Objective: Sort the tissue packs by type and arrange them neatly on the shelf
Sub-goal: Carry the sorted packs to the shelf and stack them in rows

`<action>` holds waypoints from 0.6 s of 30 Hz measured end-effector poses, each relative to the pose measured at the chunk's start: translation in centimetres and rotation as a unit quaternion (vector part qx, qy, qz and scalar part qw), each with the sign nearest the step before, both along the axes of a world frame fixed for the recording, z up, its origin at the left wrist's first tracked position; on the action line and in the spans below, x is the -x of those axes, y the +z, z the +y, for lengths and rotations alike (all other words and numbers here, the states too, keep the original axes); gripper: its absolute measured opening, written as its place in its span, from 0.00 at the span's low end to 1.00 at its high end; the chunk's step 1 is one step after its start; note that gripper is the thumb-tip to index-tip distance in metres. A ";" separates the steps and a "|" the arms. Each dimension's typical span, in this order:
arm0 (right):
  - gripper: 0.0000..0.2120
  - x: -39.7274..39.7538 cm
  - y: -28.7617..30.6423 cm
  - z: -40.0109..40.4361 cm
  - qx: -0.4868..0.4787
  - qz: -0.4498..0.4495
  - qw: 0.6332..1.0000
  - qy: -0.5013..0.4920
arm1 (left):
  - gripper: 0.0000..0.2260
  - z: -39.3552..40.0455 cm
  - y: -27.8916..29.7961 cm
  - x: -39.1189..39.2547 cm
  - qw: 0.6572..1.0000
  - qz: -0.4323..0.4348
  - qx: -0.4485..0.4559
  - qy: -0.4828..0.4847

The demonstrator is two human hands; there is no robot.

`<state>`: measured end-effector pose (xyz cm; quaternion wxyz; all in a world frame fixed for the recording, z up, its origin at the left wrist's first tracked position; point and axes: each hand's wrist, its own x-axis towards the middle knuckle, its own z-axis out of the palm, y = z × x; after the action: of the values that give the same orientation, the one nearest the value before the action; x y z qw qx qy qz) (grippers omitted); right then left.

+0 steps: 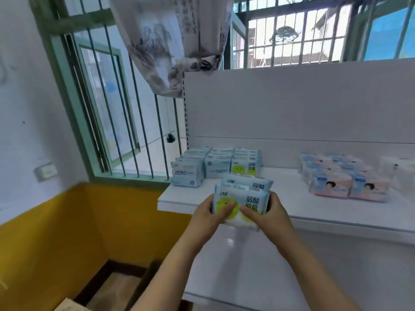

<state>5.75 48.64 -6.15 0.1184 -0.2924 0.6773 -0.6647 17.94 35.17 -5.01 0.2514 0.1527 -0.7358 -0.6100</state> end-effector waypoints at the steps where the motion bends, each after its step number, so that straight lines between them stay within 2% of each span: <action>1: 0.27 0.2 0.0 -1.3 -0.002 0.002 1.000 -0.001 | 0.13 -1.3 0.1 0.1 1.000 -0.005 0.008 0.000; 5: 0.31 2.4 0.5 -6.2 -0.009 0.019 1.000 -0.011 | 0.10 -6.4 0.3 1.9 0.999 -0.017 0.023 0.027; 6: 0.31 3.3 0.7 -7.4 -0.015 0.031 0.999 -0.015 | 0.13 -7.8 0.2 2.8 0.998 -0.011 0.017 0.053; 8: 0.33 5.6 0.9 -9.7 -0.028 0.057 0.998 -0.020 | 0.16 -11.0 -0.3 4.7 0.989 -0.005 0.060 0.135; 12: 0.35 10.5 0.6 -14.2 -0.084 0.082 0.993 -0.007 | 0.15 -17.3 -1.3 7.9 0.949 0.008 0.177 0.260; 14: 0.46 12.2 0.3 -16.5 -0.137 0.106 0.985 0.015 | 0.17 -19.7 -1.8 9.2 0.926 -0.027 0.251 0.280; 16: 0.56 13.3 -0.3 -18.4 -0.183 0.169 0.968 0.018 | 0.21 -21.6 -2.2 10.6 0.894 -0.081 0.330 0.291; 18: 0.56 13.9 -0.8 -19.5 -0.229 0.276 0.933 -0.022 | 0.25 -23.2 -3.0 11.7 0.862 -0.122 0.394 0.295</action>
<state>-8.12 29.19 -6.94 -0.0241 -0.4143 0.8231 -0.3876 6.21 11.99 -8.02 0.3669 0.3245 -0.8600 -0.1427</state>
